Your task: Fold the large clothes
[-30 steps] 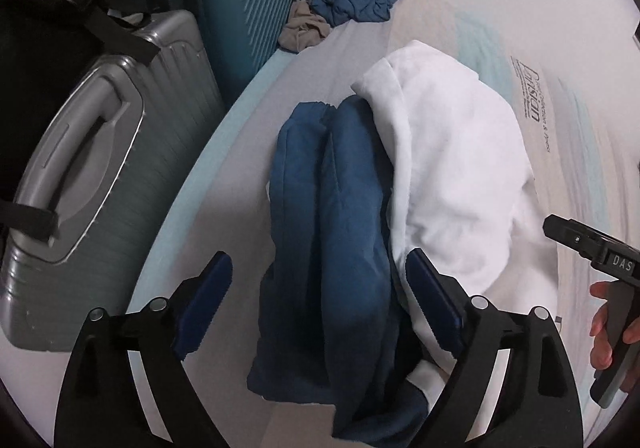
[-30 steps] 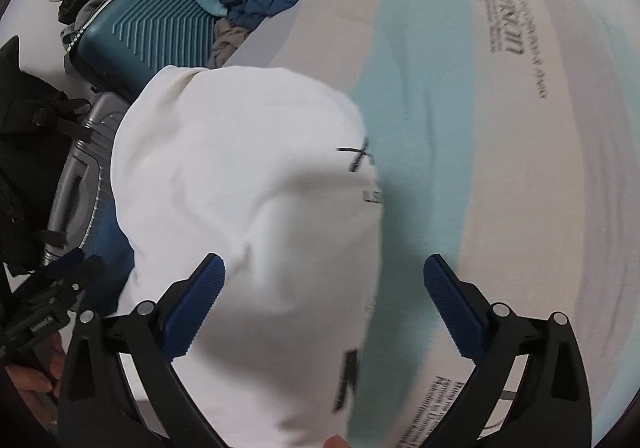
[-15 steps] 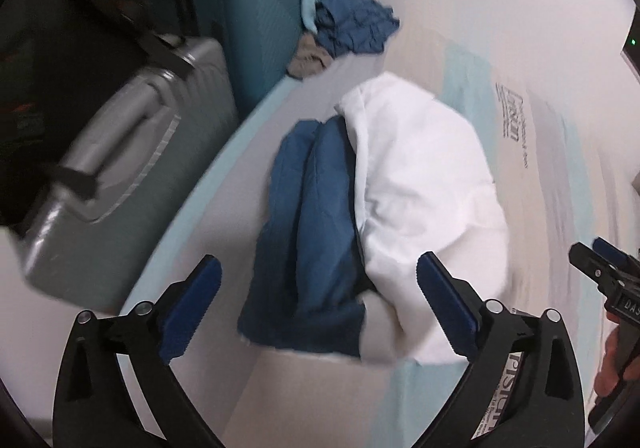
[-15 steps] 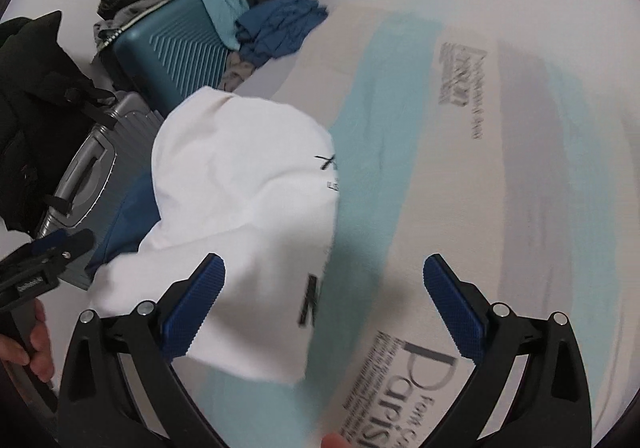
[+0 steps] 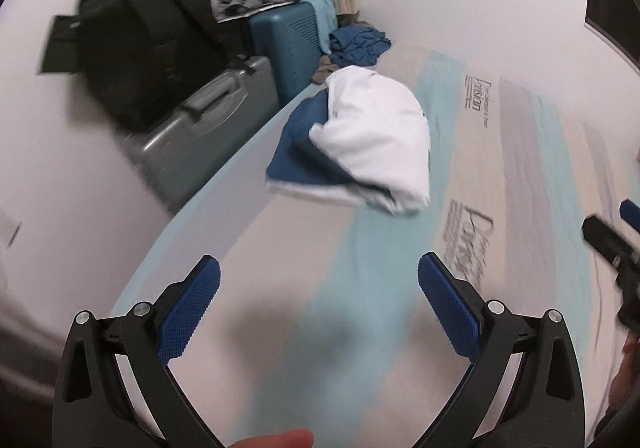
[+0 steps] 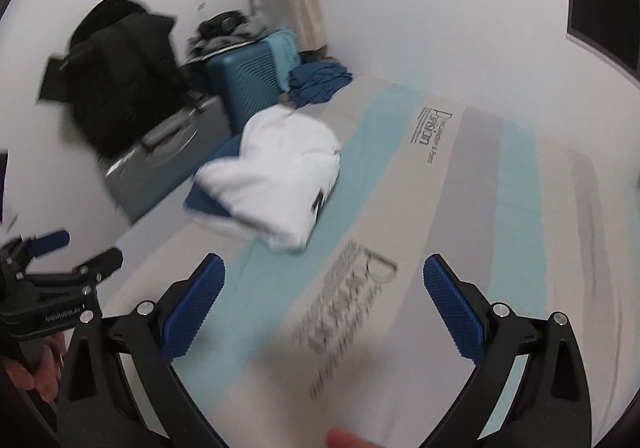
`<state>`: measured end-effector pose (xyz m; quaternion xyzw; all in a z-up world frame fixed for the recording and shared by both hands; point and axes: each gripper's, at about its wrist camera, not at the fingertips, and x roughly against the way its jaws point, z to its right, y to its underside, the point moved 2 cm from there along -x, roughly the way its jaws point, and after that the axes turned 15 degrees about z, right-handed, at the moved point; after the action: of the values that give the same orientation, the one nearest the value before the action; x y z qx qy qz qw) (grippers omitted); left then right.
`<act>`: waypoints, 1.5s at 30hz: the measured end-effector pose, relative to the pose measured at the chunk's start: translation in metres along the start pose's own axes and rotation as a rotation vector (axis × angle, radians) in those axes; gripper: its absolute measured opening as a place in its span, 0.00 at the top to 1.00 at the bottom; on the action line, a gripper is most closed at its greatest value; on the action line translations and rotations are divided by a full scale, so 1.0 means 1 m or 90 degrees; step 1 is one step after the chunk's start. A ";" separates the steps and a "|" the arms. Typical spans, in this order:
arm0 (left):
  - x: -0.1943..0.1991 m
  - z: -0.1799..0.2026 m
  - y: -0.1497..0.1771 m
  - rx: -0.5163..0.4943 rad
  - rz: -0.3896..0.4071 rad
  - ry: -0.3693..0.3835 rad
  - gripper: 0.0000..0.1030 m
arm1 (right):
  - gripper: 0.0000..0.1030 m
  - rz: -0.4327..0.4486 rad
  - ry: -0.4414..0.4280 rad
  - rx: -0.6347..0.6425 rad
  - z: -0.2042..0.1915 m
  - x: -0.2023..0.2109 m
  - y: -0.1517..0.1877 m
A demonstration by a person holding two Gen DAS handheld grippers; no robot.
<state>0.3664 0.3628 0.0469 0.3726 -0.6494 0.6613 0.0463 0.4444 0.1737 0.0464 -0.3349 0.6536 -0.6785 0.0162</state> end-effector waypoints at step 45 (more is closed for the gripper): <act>0.136 -0.018 0.111 0.044 0.034 0.030 0.05 | 0.07 -0.019 0.072 0.030 -0.051 0.142 0.104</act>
<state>0.2001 0.3042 0.0325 0.3409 -0.6348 0.6927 0.0308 0.2668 0.1384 0.0188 -0.3054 0.6322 -0.7117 -0.0233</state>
